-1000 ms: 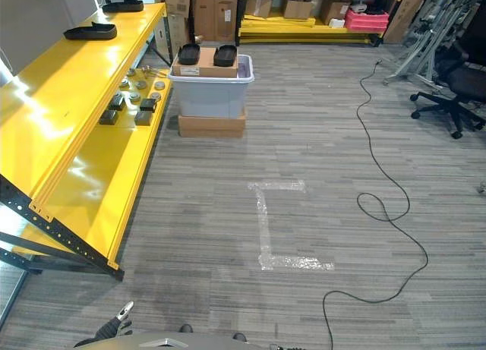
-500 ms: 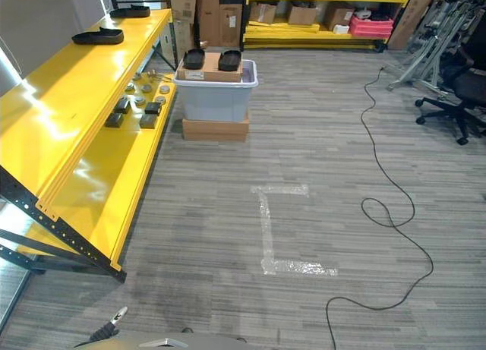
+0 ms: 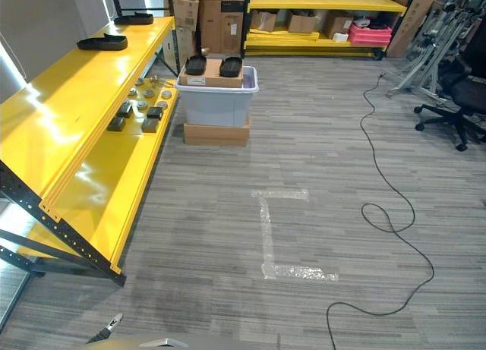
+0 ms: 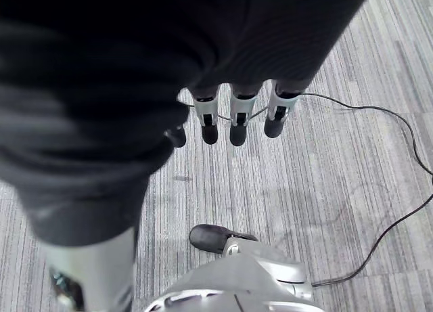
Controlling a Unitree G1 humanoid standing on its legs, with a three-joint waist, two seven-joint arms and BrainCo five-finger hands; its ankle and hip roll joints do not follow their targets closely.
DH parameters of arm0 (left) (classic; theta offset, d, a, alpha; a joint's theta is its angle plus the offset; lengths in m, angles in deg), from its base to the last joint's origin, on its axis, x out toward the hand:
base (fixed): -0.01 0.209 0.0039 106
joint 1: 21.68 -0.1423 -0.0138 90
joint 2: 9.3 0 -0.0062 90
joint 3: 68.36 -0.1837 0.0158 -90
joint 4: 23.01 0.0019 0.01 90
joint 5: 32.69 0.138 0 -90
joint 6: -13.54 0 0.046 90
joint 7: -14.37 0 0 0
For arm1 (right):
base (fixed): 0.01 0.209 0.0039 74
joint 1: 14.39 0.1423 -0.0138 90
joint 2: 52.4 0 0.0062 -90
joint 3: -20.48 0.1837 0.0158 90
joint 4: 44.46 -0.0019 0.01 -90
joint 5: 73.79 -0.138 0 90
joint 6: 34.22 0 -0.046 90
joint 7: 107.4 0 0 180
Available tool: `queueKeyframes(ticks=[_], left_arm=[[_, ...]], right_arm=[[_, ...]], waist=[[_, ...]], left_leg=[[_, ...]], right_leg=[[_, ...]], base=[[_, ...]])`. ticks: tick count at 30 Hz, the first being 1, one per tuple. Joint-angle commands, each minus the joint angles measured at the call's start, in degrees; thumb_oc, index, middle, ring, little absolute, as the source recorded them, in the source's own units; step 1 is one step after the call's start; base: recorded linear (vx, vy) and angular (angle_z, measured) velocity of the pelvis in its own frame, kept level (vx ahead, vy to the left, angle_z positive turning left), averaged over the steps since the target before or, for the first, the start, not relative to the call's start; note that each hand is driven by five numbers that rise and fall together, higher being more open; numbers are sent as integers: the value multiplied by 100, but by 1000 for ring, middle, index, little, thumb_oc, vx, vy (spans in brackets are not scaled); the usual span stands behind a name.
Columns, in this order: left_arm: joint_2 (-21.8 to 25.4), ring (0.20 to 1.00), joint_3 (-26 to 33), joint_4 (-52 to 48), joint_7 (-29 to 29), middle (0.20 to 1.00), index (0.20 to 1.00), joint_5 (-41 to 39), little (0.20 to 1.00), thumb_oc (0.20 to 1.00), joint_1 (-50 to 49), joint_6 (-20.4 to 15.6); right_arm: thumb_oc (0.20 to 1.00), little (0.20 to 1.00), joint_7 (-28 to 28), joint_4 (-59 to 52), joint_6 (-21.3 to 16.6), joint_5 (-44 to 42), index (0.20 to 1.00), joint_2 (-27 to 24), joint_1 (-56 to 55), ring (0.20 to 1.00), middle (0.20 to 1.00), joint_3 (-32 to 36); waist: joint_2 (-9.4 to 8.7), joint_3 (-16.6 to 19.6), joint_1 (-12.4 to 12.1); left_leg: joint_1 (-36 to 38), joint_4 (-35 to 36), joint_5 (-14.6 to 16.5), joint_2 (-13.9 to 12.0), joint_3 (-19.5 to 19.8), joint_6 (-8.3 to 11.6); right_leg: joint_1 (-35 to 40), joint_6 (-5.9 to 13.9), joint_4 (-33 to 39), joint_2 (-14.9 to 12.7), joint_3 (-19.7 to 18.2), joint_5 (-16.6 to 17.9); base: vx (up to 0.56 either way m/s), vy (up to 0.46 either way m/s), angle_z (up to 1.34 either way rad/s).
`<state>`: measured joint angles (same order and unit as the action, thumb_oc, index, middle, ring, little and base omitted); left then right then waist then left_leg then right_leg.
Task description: Move parts from the plastic box to the shelf.
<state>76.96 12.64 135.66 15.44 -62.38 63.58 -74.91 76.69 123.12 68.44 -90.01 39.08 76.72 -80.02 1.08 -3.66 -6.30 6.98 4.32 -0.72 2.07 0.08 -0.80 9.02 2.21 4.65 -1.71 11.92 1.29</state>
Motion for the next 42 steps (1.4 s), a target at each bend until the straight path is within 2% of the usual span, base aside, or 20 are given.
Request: queueKeyframes(ticks=[1, 5, 8, 9, 18, 21, 23, 24, 28, 29, 30, 32, 33, 34, 36, 39, 41, 42], left_arm=[[-138, 1000, 100, 319, 25, 1000, 1000, -208, 1000, 1000, 348, -240], [-136, 1000, 68, 154, -16, 1000, 1000, -396, 1000, 1000, 451, -512], [-131, 1000, 65, 135, -21, 1000, 1000, -408, 1000, 1000, 459, -529], [-94, 1000, 33, -35, -108, 1000, 1000, -539, 1000, 1000, 506, -718], [0, 1000, 53, -308, 39, 1000, 1000, -669, 1000, 1000, 764, -649], [-28, 1000, 46, -228, 15, 1000, 1000, -575, 1000, 1000, 775, -620], [-10, 1000, 63, -232, -43, 1000, 1000, -539, 1000, 1000, 754, -633], [24, 1000, 32, -295, -44, 1000, 1000, -524, 1000, 1000, 757, -642], [194, 1000, -84, -595, -20, 1000, 1000, -938, 1000, 1000, 836, -496], [207, 1000, -81, -616, -17, 1000, 1000, -939, 1000, 1000, 835, -494], [237, 1000, -68, -694, -22, 1000, 1000, -953, 1000, 1000, 806, -491], [260, 1000, -23, -753, -48, 1000, 1000, -933, 1000, 1000, 782, -477], [273, 1000, -4, -778, -63, 1000, 1000, -905, 1000, 1000, 773, -468], [295, 1000, 13, -792, -96, 1000, 1000, -852, 1000, 1000, 762, -485], [326, 1000, -4, -774, -133, 1000, 1000, -846, 1000, 1000, 735, -533], [311, 1000, 71, -759, -188, 1000, 1000, -719, 1000, 1000, 648, -598], [272, 1000, 95, -763, -244, 1000, 1000, -683, 1000, 1000, 603, -640], [200, 1000, 103, -781, -254, 1000, 1000, -660, 1000, 1000, 578, -676]], right_arm=[[1000, 1000, 124, 415, -310, -317, 1000, -33, 228, 1000, 1000, -52], [1000, 1000, 346, 131, -532, -776, 1000, -84, 370, 1000, 1000, 22], [1000, 1000, 353, 106, -533, -797, 1000, -93, 378, 1000, 1000, 28], [1000, 1000, 450, -61, -691, -1038, 1000, -150, 436, 1000, 1000, 62], [1000, 1000, 505, -551, -442, -1422, 1000, -226, 626, 1000, 1000, -48], [1000, 1000, 492, -568, -466, -1699, 1000, -183, 642, 1000, 1000, -51], [1000, 1000, 476, -648, -560, -1557, 1000, -194, 649, 1000, 1000, -37], [1000, 1000, 430, -753, -626, -1543, 1000, -210, 657, 1000, 1000, -75], [1000, 1000, 393, -1214, -659, -1680, 1000, -224, 692, 1000, 1000, -197], [1000, 1000, 398, -1253, -650, -1684, 1000, -228, 690, 1000, 1000, -207], [1000, 1000, 392, -1403, -601, -1657, 1000, -256, 686, 1000, 1000, -253], [1000, 1000, 377, -1450, -611, -1681, 1000, -264, 696, 1000, 1000, -284], [1000, 1000, 344, -1432, -661, -1714, 1000, -265, 717, 1000, 1000, -286], [1000, 1000, 245, -1407, -715, -1748, 1000, -265, 744, 1000, 1000, -282], [1000, 1000, 197, -1440, -699, -1798, 1000, -258, 750, 1000, 1000, -298], [1000, 1000, 180, -1553, -647, -1640, 1000, -230, 670, 1000, 1000, -230], [1000, 1000, 120, -1620, -637, -1569, 1000, -205, 591, 1000, 1000, -203], [1000, 1000, 54, -1647, -617, -1485, 1000, -254, 557, 1000, 1000, -204]], waist=[[-142, 27, -223], [-143, 41, -262], [-143, 40, -266], [-147, 38, -278], [-200, -23, -286], [-222, -100, -269], [-220, -174, -231], [-227, -258, -194], [-118, -633, -113], [-116, -645, -120], [-110, -707, -136], [-181, -755, -153], [-252, -784, -157], [-364, -813, -157], [-478, -831, -119], [-524, -788, -106], [-579, -744, -111], [-597, -650, -97]], left_leg=[[-88, -278, 491, -41, -320, 78], [-87, -318, 502, -37, -286, 84], [-85, -320, 504, -36, -285, 83], [-91, -334, 509, -25, -262, 74], [-125, -480, 622, 60, -241, -42], [-187, -635, 716, 126, -198, -155], [-238, -757, 772, 176, -137, -249], [-312, -891, 834, 238, -70, -366], [-535, -1263, 930, 389, 146, -696], [-559, -1291, 937, 404, 142, -714], [-566, -1339, 968, 459, 160, -758], [-550, -1416, 1085, 565, 198, -763], [-512, -1457, 1177, 634, 233, -747], [-463, -1510, 1284, 723, 298, -714], [-293, -1547, 1455, 759, 449, -644], [-87, -1562, 1621, 670, 529, -587], [-16, -1652, 1717, 583, 532, -530], [53, -1668, 1760, 442, 479, -444]], right_leg=[[-206, 594, 4, -416, -2, 71], [-188, 605, 13, -444, 2, 78], [-185, 605, 13, -445, 0, 79], [-187, 608, 7, -452, -18, 79], [-333, 638, -259, -515, -146, 8], [-498, 641, -579, -555, -235, -75], [-680, 638, -924, -568, -314, -141], [-924, 661, -1409, -580, -375, -114], [-2183, 857, -3505, -609, -454, 459], [-2286, 860, -3637, -627, -455, 495], [-2504, 872, -3735, -710, -362, 723], [-2592, 946, -3327, -796, -294, 978], [-2537, 998, -2895, -832, -271, 1077], [-2437, 1055, -2257, -874, -254, 1143], [-2246, 1081, -921, -913, -292, 1059], [-2093, 1151, -338, -1001, -318, 1104], [-2039, 1170, -290, -1071, -253, 1091], [-1840, 1119, -202, -1050, -203, 927]], base=[[37, 26, 1], [14, 14, 1], [4, 12, 0], [14, 38, 2], [21, 56, -4], [21, 112, -8], [-3, 106, -9], [-37, 122, -15], [-74, 136, -17], [18, 94, -10], [61, 53, -8], [141, -25, -31], [274, -131, -35], [383, -184, -13], [459, -186, 1], [447, -123, 19], [511, -130, 15], [432, -100, 12]])
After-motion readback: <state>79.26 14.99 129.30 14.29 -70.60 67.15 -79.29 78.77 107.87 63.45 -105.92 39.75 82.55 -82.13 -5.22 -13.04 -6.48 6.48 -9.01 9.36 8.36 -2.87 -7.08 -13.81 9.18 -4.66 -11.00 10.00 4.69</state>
